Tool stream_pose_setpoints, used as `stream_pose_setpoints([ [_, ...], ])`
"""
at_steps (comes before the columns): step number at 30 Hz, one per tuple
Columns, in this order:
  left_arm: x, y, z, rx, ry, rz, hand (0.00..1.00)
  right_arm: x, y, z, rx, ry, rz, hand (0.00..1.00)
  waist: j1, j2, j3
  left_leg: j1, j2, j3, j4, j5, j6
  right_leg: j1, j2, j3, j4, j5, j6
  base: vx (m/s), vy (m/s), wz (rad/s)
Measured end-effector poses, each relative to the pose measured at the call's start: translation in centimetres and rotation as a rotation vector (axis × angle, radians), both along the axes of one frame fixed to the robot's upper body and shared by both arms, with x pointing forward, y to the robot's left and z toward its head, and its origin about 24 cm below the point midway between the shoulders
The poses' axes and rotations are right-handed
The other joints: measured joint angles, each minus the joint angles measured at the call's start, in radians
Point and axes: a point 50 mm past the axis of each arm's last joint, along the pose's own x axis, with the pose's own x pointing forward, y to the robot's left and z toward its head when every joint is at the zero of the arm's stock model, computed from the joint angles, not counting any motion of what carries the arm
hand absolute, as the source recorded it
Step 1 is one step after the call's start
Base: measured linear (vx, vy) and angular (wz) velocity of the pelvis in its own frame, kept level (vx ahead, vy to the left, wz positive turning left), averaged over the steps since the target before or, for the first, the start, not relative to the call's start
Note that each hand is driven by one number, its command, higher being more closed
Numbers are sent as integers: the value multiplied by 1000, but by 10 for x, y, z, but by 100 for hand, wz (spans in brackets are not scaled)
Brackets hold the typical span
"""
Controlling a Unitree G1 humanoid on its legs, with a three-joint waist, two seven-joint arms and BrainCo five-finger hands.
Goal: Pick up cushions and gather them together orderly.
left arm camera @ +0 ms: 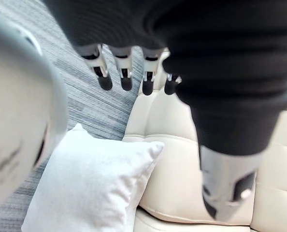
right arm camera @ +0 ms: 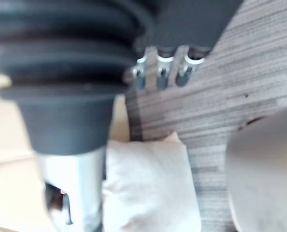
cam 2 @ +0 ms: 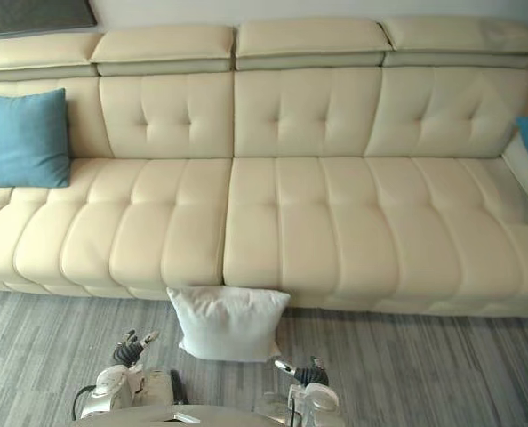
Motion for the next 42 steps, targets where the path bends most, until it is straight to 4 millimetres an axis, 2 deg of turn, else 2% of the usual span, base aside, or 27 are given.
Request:
stream_pose_setpoints([
  [1,-1,10,0,26,9,0,0,-4,10,-4,29,19,-3,0,-6,-45,-15,8,-30,7,-7,-6,10,-2,-31,14,10,-7,8,228,180,7],
  [3,-4,20,-1,52,25,-3,0,-10,19,-8,65,42,-29,0,-4,-87,-36,28,-50,10,-30,-10,18,-2,-48,21,14,37,5,245,148,8],
  [5,-9,23,-3,56,43,-2,0,-11,20,-8,67,46,-33,0,1,-85,-37,74,-49,15,-75,-9,20,-3,-45,49,35,81,4,160,83,-10],
  [6,-13,24,-4,56,56,-1,0,-12,20,-9,62,49,-24,0,1,-83,-39,98,-44,22,-95,-9,20,-1,-35,72,11,47,0,95,23,-15],
  [7,-14,24,-5,56,62,-2,0,-11,21,-8,60,49,-19,0,1,-83,-39,106,-43,26,-102,-9,20,-1,-32,78,-16,43,1,62,-70,-21],
  [8,-15,25,-5,61,69,-14,0,-12,21,-9,57,54,-15,0,1,-88,-41,114,-58,35,-108,-9,19,-21,-32,98,-101,92,6,33,-104,-11],
  [10,-21,21,-9,49,101,-24,0,-14,15,-9,42,58,-15,0,-5,-73,-65,119,-65,32,-144,0,5,-17,-34,115,-129,100,21,31,-82,-17],
  [11,-28,20,-12,41,124,-26,0,-18,13,-11,42,79,-19,0,-5,-60,-74,123,-73,32,-178,19,-1,-22,-34,124,-151,102,21,3,-61,-21],
  [13,-32,19,-14,39,141,-32,0,-18,10,-11,35,81,-18,0,-6,-55,-77,129,-80,31,-212,39,-6,-24,-34,126,-170,103,23,-34,-69,-12],
  [17,-32,19,-14,51,147,-63,0,-18,7,-10,23,83,-7,0,-2,-62,-76,181,-99,15,-325,99,-20,-26,-31,147,-183,106,24,-85,-58,-14],
  [22,-30,19,-13,75,149,-114,0,-7,12,-7,-2,49,84,0,-5,-70,-75,244,-138,9,-496,191,-16,-39,-37,177,-222,142,37,-120,29,-17],
  [23,-26,19,-11,84,134,-121,0,-5,13,-6,-7,42,102,0,-6,-74,-71,245,-143,10,-509,192,-19,-45,-38,181,-223,141,39,-119,51,-12],
  [24,-21,20,-9,93,114,-117,0,2,15,-2,-12,13,116,0,-5,-67,-48,233,-143,18,-498,186,-14,-58,-38,189,-221,141,38,-99,31,-20],
  [25,-15,20,-6,105,89,-109,0,12,17,3,-21,-27,130,0,-5,-82,-43,192,-138,29,-458,174,-7,-91,-36,203,-215,144,40,-184,30,-37],
  [26,-3,21,0,117,46,-87,0,30,20,12,-41,-92,148,0,-5,-73,-30,106,-117,40,-366,136,-6,-156,-32,221,-195,152,40,-169,20,-39],
  [29,20,21,12,131,-40,-70,0,59,20,28,-72,-198,150,0,-5,-60,15,-47,-71,59,-186,51,2,-261,-17,241,-157,164,41,-156,63,-36],
  [33,29,20,19,139,-93,-73,0,60,21,33,-83,-227,152,0,-4,-47,26,-76,-42,65,-78,-15,4,-266,-10,256,-125,154,48,16,88,-19],
  [36,45,19,31,147,-168,-78,0,71,25,41,-89,-274,179,0,-3,-40,35,-146,-16,67,19,-39,34,-335,2,259,-48,140,62,45,61,-18],
  [39,74,18,47,161,-246,-77,0,103,30,60,-102,-367,185,0,2,-39,91,-223,4,71,93,-42,40,-447,7,261,70,133,59,-30,42,-30],
  [42,113,21,73,178,-359,-68,0,145,27,98,-143,-527,184,0,-1,-39,154,-343,21,90,180,-70,61,-608,8,265,210,98,61,-143,6,-25],
])
